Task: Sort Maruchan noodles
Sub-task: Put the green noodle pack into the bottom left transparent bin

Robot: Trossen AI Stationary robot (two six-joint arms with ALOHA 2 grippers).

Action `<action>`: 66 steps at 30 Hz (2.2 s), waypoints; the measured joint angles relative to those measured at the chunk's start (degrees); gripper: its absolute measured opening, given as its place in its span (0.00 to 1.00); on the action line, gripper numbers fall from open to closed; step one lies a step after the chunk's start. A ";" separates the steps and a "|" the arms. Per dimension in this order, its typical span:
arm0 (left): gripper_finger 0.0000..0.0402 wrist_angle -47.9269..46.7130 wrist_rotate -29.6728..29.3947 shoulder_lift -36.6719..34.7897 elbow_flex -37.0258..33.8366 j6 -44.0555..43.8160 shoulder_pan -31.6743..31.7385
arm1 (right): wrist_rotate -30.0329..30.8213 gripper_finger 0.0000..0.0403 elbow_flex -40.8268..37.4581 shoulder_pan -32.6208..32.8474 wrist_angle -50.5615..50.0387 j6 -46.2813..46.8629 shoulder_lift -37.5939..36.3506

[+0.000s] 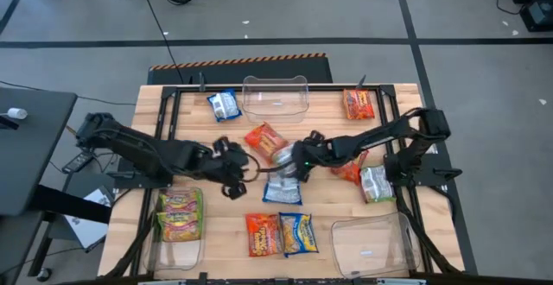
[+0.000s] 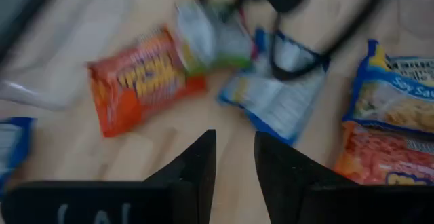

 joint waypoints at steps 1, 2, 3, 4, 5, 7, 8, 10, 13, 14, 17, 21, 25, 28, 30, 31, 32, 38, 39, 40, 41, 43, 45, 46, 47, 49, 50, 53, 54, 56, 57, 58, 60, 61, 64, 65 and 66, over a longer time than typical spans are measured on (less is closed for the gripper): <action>0.27 -1.28 -1.00 -1.11 0.01 -0.45 -0.16 | -1.82 0.51 0.87 0.22 2.99 0.58 1.15; 0.27 -2.52 -2.18 -2.13 -0.02 -1.53 -0.46 | -3.94 0.51 1.74 0.48 6.62 1.31 2.18; 0.27 -3.01 -3.26 -2.83 -0.02 -2.66 -0.71 | -5.76 0.51 2.65 0.82 10.44 1.82 3.04; 0.27 -3.06 -4.22 -3.37 0.01 -3.53 -0.93 | -7.16 0.51 3.71 1.16 14.15 2.10 3.74; 0.27 -3.45 -4.86 -3.72 0.02 -4.59 -1.57 | -7.79 0.51 4.91 1.53 16.99 2.48 4.20; 0.27 -3.94 -5.21 -3.89 0.01 -6.91 -3.15 | -7.88 0.51 7.01 2.32 18.68 2.63 4.13; 0.27 -3.83 -5.28 -3.87 0.01 -9.16 -4.29 | -7.91 0.51 8.12 2.67 18.10 2.03 3.81; 0.27 -3.61 -5.80 -3.63 -0.02 -13.46 -7.44 | -7.88 0.50 9.73 3.73 14.37 0.32 1.91; 0.27 -0.59 -10.86 -0.97 -0.03 -13.82 -12.12 | -6.87 0.50 11.81 6.09 8.47 -1.20 -2.02; 0.27 0.06 -12.47 0.11 -0.10 -13.26 -13.10 | -6.02 0.49 12.08 7.04 5.15 -1.27 -3.33; 0.27 1.08 -13.91 2.81 -0.08 -14.29 -13.08 | -1.67 0.48 12.12 9.70 -5.99 0.65 -5.45; 0.27 1.00 -13.96 4.91 -0.13 -16.74 -11.46 | 5.82 0.48 11.49 11.47 -17.77 8.32 -4.32; 0.27 -0.97 -14.13 3.00 -0.10 -18.14 -12.56 | 11.56 0.47 9.21 10.12 -17.77 16.40 0.10; 0.27 -6.08 -15.24 -1.49 0.00 -20.87 -15.36 | 11.00 0.47 8.46 7.51 -17.80 23.63 5.33; 0.27 -9.75 -15.51 -3.98 -0.04 -22.69 -17.46 | 7.16 0.47 8.68 6.24 -15.64 25.56 8.42; 0.27 -10.69 -15.58 -4.93 -0.04 -23.06 -18.28 | 4.58 0.47 9.07 5.91 -13.46 25.72 9.57; 0.27 -11.65 -15.60 -5.78 -0.02 -23.69 -18.86 | 2.12 0.47 9.54 5.64 -10.08 25.70 10.45; 0.27 -21.30 -13.51 -6.69 -1.16 -28.81 -20.26 | -3.22 0.46 12.72 4.43 13.05 25.00 12.19; 0.28 -20.84 -13.54 -6.73 -2.06 -29.35 -20.36 | -2.25 0.46 13.27 4.26 12.99 25.54 12.00; 0.29 -20.02 -13.53 -6.71 -3.14 -29.70 -20.44 | -1.07 0.46 13.97 4.13 12.62 25.61 11.84; 0.31 -18.87 -13.33 -6.67 -4.45 -29.68 -20.44 | -0.38 0.46 14.60 4.06 12.45 25.28 11.38; 0.36 -15.85 -11.90 -6.67 -7.35 -29.44 -19.90 | 0.24 0.45 14.98 4.28 11.41 23.30 9.62; 0.42 -12.07 -9.58 -6.61 -10.70 -27.38 -18.43 | 0.48 0.44 15.03 5.15 9.94 21.98 7.64; 0.45 -10.73 -8.77 -6.61 -12.35 -25.35 -17.27 | 0.98 0.44 15.03 5.82 8.56 21.55 6.63; 0.49 -8.85 -8.49 -6.63 -13.86 -22.86 -15.88 | 1.65 0.43 15.00 6.60 7.37 21.32 5.69; 0.56 -3.45 -8.70 -6.59 -16.65 -16.96 -12.71 | 3.20 0.43 15.01 8.24 5.51 21.36 3.86; 0.60 0.24 -8.82 -6.23 -18.01 -13.31 -11.21 | 4.06 0.42 15.01 9.00 4.03 21.61 3.02; 0.66 12.38 -8.87 -3.95 -20.88 0.05 -8.56 | 6.05 0.42 15.04 10.92 0.02 22.47 1.48; 0.67 15.97 -8.96 -2.70 -21.32 4.44 -8.29 | 6.81 0.42 15.01 11.51 -1.33 22.57 1.12; 0.68 20.50 -8.75 0.36 -21.84 12.08 -8.05 | 8.48 0.42 15.01 12.63 -2.64 21.89 0.64; 0.68 21.27 -8.78 1.90 -21.90 14.70 -7.99 | 9.14 0.42 15.01 13.21 -3.00 21.18 0.47; 0.68 22.34 -8.76 3.37 -21.96 16.96 -7.78 | 9.37 0.42 15.01 13.71 -3.34 20.82 0.37; 0.68 23.39 -8.99 6.08 -21.94 19.58 -7.20 | 9.39 0.42 14.99 14.59 -4.14 20.78 0.34; 0.68 23.26 -8.97 7.23 -21.94 19.82 -7.11 | 9.39 0.42 14.99 14.95 -4.61 21.40 0.34; 0.68 22.81 -9.21 10.60 -21.94 19.33 -6.41 | 10.07 0.42 15.01 15.52 -8.19 24.41 0.32; 0.68 22.25 -9.27 11.50 -21.96 18.96 -6.29 | 10.35 0.42 15.00 15.58 -9.41 25.17 0.32; 0.68 22.53 -9.28 12.42 -21.94 18.41 -6.02 | 10.55 0.42 14.99 15.70 -10.58 25.90 0.32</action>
